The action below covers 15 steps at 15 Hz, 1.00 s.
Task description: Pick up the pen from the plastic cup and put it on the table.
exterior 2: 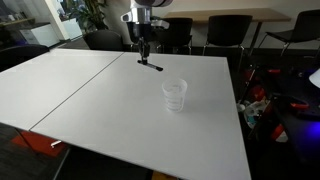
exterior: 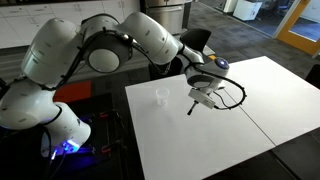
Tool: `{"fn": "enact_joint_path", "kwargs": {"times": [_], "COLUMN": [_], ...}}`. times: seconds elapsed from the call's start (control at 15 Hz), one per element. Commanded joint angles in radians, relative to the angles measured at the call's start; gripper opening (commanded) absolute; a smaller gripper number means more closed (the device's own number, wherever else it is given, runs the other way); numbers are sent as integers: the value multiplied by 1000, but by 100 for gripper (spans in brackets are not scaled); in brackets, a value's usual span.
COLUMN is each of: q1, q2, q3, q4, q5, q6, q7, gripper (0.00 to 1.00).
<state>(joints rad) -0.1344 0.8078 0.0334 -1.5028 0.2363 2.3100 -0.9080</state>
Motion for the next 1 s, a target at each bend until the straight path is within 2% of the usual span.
{"fn": "enact_joint_path", "kwargs": {"times": [0.0,0.27,0.33,0.4,0.6,0.87,0.93], "q1": [-5,5,5,7,14,22,24], "q2": [74,117,119,116,77,-14,-47], "q3": [11,10,16,21,38,74,81], "q4": [110,156,160,153,105,-22,-68], "q5": [-50,-101,-111,-118,-131,-125,-122], "q6": [-62,-86,-96,-95,-88,-38,-23], "q7": [121,226,244,261,299,321,332], "gripper": [5,5,28,46,66,97,100]}}
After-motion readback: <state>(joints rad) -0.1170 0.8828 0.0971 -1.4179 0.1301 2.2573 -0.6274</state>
